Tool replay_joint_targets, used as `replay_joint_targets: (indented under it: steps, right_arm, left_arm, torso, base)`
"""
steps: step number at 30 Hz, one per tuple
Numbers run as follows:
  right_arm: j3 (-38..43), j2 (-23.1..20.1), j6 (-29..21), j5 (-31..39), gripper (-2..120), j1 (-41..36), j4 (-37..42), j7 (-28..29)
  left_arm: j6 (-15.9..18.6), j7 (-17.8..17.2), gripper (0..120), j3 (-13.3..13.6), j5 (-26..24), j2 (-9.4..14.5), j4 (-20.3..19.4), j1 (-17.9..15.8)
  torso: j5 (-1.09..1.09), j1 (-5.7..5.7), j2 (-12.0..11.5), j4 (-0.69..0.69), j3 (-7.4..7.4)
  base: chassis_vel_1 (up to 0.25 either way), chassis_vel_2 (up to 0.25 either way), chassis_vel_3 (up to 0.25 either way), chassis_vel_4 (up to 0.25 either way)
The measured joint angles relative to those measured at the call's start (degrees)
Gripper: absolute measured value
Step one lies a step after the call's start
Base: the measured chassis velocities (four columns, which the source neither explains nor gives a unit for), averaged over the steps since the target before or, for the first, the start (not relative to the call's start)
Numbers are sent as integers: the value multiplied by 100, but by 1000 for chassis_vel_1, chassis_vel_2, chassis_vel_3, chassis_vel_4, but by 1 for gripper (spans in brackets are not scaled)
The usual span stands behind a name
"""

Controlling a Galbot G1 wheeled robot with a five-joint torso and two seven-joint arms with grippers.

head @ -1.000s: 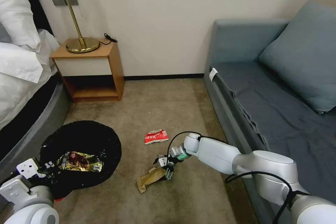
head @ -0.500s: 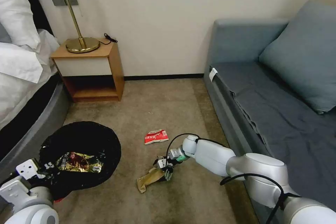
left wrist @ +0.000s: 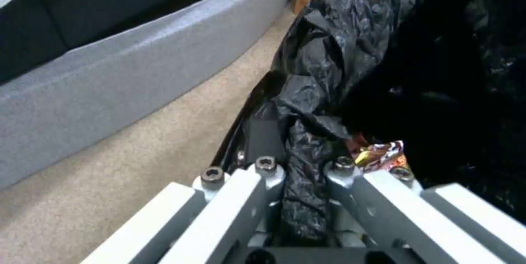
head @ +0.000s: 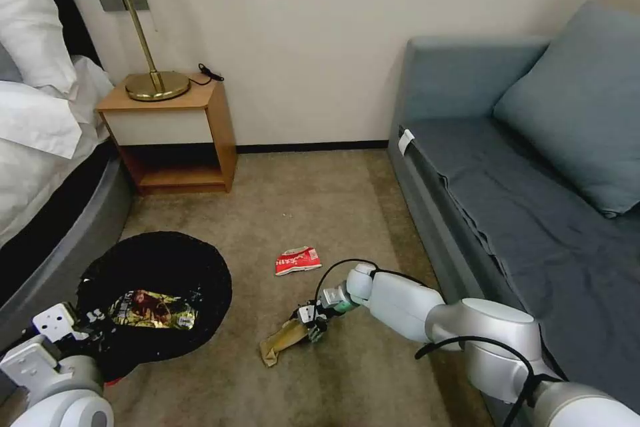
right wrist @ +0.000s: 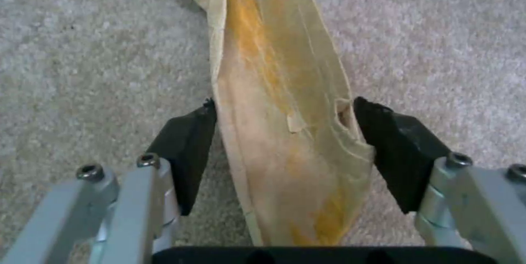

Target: Pick up the trash bin, then pick up the garbage on the floor and place it into the trash bin.

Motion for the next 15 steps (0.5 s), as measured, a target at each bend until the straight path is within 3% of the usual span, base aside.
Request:
replay_joint_targets:
  steps: [5, 15]
  right_arm:
    - [18, 10, 16, -41, 57, -42, -35, 72]
    - [97, 122, 41, -93, 19, -72, -179, 139]
  left_arm:
    - [-13, 2, 3, 7, 1, 0, 1, 14]
    - [-52, 13, 3, 28, 23, 0, 16, 42]
  torso:
    - [0, 0, 0, 0, 0]
    - [0, 0, 0, 0, 0]
  base:
    - [0, 0, 0, 0]
    - [0, 0, 0, 0]
